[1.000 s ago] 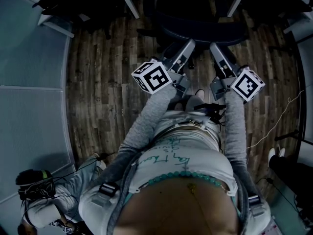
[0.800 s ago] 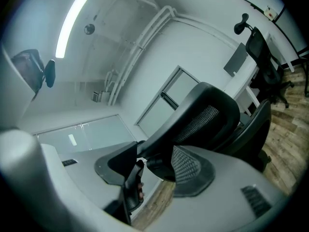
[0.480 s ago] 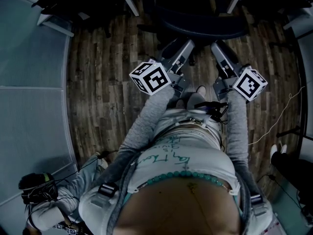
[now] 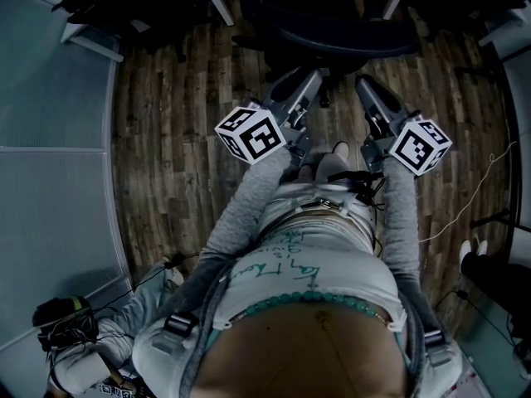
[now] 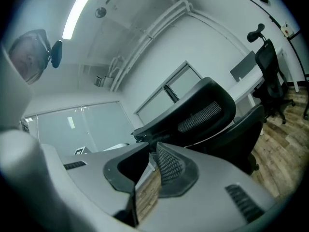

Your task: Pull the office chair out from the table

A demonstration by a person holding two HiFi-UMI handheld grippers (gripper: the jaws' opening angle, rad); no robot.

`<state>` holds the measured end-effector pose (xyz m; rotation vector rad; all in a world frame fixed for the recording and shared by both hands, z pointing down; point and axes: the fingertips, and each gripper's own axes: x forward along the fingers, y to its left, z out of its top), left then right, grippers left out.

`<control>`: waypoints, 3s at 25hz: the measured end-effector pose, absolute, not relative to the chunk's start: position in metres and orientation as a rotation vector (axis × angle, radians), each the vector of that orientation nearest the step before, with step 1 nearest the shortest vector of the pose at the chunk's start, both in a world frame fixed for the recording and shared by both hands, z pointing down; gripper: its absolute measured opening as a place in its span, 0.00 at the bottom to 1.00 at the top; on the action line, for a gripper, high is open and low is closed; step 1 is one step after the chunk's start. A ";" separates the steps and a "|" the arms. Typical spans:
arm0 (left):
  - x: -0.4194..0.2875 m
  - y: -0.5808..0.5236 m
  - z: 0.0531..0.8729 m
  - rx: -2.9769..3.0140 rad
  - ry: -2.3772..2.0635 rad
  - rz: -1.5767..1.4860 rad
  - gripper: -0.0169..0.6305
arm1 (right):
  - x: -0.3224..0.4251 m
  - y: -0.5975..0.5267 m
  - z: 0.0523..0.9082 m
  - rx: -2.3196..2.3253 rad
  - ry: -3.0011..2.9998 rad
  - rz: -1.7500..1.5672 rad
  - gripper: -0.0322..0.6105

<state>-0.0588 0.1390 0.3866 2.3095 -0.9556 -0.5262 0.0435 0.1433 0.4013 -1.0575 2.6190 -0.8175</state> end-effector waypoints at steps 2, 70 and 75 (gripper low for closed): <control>-0.058 0.142 0.388 2.323 -0.954 -0.506 0.16 | 0.045 0.145 0.404 -1.063 2.610 -0.837 0.12; 0.049 0.152 0.386 2.455 -1.247 -0.183 0.04 | 0.086 0.149 0.414 -1.071 3.087 -0.428 0.09; 0.056 0.157 0.390 2.445 -1.218 -0.182 0.04 | 0.092 0.155 0.416 -1.076 3.086 -0.442 0.09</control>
